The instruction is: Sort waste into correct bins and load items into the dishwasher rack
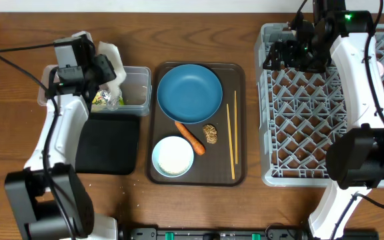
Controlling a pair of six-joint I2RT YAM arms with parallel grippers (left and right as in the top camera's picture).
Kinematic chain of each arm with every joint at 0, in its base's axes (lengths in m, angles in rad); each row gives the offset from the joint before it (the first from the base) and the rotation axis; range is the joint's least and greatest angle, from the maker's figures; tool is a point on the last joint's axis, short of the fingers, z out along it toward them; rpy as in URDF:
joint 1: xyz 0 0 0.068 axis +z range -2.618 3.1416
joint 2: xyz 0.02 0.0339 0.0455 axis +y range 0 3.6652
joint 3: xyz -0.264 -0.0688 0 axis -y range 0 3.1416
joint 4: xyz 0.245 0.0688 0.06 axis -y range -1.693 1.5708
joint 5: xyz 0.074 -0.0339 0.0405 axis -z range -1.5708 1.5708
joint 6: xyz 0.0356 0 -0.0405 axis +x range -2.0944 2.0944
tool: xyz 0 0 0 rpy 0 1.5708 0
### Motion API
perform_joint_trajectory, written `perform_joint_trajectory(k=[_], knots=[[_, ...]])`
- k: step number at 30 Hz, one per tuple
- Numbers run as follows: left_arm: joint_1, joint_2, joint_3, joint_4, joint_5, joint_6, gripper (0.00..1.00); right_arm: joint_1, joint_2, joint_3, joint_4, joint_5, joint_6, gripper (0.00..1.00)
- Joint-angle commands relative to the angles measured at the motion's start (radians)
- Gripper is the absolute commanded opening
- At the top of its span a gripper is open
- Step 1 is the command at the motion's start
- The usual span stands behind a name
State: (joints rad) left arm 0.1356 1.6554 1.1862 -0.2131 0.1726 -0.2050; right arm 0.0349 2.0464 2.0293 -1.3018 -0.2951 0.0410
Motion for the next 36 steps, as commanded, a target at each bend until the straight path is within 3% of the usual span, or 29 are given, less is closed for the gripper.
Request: perform_joint_trajectory(k=[1, 4, 11, 18, 26, 30, 36], knots=[[0.004, -0.001, 0.005, 0.001, -0.005, 0.006, 0.47, -0.009, -0.031, 0.020, 0.000, 0.003, -0.005, 0.99], [0.006, -0.030, 0.005, -0.033, -0.006, 0.009, 0.58, -0.009, -0.031, 0.020, 0.004, -0.001, -0.015, 0.99], [0.019, -0.120, 0.005, -0.293, -0.023, 0.010, 0.70, 0.021, -0.031, 0.020, 0.083, -0.051, -0.020, 0.99], [0.087, -0.201, 0.005, -0.476, -0.084, 0.008, 0.84, 0.166, -0.031, 0.020, 0.212, -0.058, -0.020, 0.98], [0.152, -0.230, 0.005, -0.531, -0.084, 0.005, 0.87, 0.392, -0.007, 0.020, 0.335, 0.233, -0.012, 0.89], [0.152, -0.230, 0.005, -0.535, -0.084, 0.005, 0.87, 0.446, 0.051, 0.019, 0.360, 0.254, 0.019, 0.84], [0.152, -0.230, 0.005, -0.534, -0.084, 0.005, 0.88, 0.464, 0.169, 0.019, 0.351, 0.257, 0.102, 0.83]])
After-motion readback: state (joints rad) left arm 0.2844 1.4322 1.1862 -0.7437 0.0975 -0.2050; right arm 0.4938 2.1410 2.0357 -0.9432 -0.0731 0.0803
